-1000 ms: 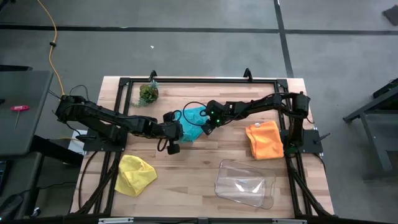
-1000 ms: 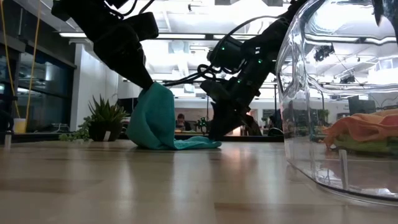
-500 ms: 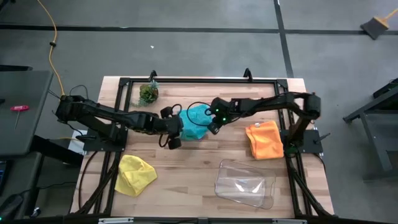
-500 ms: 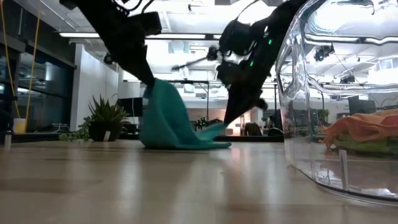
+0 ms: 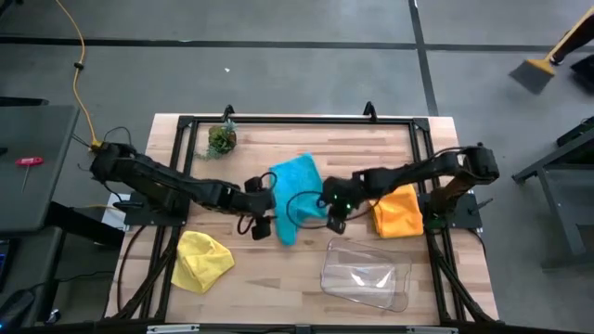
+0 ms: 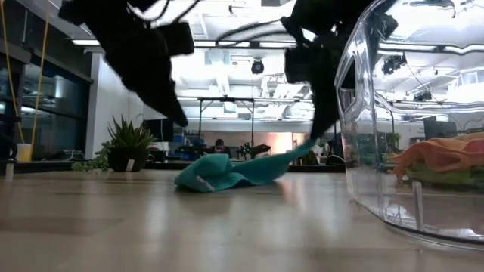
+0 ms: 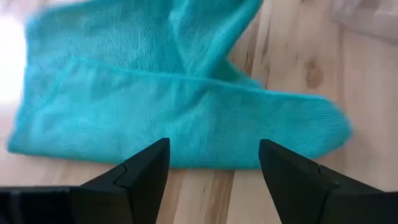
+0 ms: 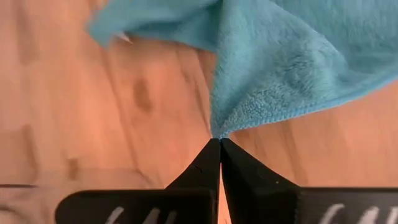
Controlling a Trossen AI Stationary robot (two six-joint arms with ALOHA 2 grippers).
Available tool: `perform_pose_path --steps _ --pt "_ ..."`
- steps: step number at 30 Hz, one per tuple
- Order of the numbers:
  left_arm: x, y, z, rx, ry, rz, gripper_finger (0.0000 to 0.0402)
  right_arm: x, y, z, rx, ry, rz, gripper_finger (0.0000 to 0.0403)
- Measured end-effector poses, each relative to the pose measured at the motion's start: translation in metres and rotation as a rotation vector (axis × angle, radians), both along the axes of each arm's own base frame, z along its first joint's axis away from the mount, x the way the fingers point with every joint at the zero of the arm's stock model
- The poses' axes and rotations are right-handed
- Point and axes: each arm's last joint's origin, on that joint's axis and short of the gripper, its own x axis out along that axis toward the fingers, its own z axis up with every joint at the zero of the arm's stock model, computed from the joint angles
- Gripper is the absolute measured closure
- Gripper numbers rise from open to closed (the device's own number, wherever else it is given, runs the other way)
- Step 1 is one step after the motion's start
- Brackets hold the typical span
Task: Fold microfiber towels
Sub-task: Fold the blue cloth
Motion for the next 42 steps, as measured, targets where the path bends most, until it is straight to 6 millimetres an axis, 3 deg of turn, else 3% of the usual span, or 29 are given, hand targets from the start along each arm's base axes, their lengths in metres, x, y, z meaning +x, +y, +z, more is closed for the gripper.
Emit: perform_pose_path --steps 4,8,12,15,19,23,27,31,36,42 --pt "0.011 0.01 -0.013 0.021 -0.036 0.038 0.0163 -0.006 0.008 -0.013 0.008 0.022 -0.043 0.0403" --pt "0.031 0.037 -0.019 0.044 -0.034 0.085 0.0163 -0.007 0.009 -0.017 0.03 0.002 -0.088 0.0403" --pt "0.048 0.064 -0.022 -0.008 0.024 0.076 0.0163 -0.005 0.008 -0.016 0.008 -0.024 -0.109 0.0403" --pt "0.053 0.071 -0.024 -0.083 0.054 0.017 0.0163 -0.003 0.007 -0.015 0.005 -0.038 -0.114 0.0403" --pt "0.054 0.064 -0.017 -0.121 0.036 -0.083 0.0163 0.0 0.003 -0.014 0.005 -0.07 -0.137 0.0403" --pt "0.053 0.054 -0.002 -0.046 -0.009 -0.113 0.0164 0.002 -0.005 -0.01 0.004 -0.112 -0.153 0.0403" --pt "0.06 0.046 0.001 -0.011 -0.067 -0.127 0.0184 0.001 -0.012 -0.004 0.004 -0.137 -0.159 0.0403" --pt "0.071 0.037 -0.017 -0.021 -0.072 -0.145 0.0248 -0.001 -0.017 0.001 0.002 -0.15 -0.168 0.0403" --pt "0.087 0.018 -0.035 -0.074 -0.143 -0.18 0.038 -0.002 -0.017 0.004 -0.002 -0.162 -0.17 0.0403" --pt "0.085 0.003 -0.062 -0.048 -0.03 -0.118 0.0397 -0.002 -0.017 0.004 -0.012 -0.164 -0.176 0.0403"
